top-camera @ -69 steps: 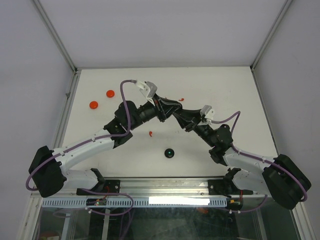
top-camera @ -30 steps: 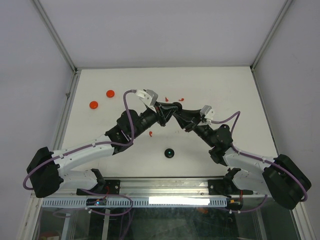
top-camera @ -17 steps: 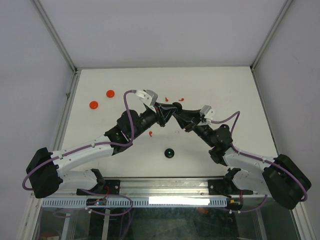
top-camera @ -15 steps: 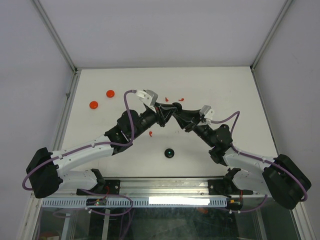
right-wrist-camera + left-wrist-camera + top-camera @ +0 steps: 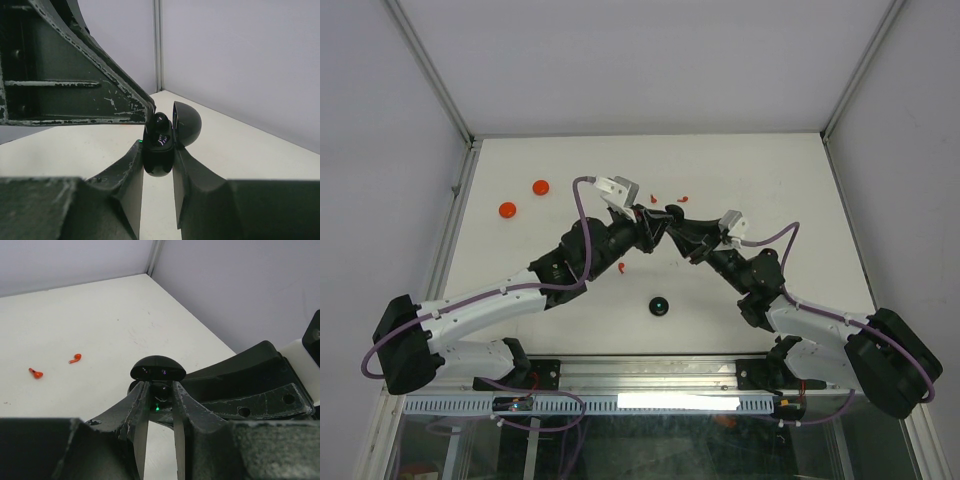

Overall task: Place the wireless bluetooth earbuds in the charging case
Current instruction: Place the earbud in the charging case.

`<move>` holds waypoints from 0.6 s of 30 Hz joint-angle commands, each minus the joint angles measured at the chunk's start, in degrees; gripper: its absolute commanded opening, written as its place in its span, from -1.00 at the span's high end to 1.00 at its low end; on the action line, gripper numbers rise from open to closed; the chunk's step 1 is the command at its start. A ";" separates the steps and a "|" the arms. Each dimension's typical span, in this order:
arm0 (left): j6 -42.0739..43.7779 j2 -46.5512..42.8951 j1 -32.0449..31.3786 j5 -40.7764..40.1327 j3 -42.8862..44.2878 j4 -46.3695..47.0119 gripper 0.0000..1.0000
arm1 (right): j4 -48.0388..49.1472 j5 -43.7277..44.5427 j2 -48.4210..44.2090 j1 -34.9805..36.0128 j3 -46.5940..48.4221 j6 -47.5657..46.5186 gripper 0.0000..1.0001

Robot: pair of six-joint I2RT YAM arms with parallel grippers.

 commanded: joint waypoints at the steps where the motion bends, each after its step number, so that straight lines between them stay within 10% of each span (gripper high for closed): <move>1: -3.97 -0.09 -1.12 -3.90 2.73 -5.63 0.49 | 6.33 1.74 -0.19 0.21 1.94 0.02 1.00; 18: -10.58 -4.00 -0.36 4.01 5.09 -9.06 -0.20 | 7.48 2.92 0.94 0.21 1.42 -0.41 1.00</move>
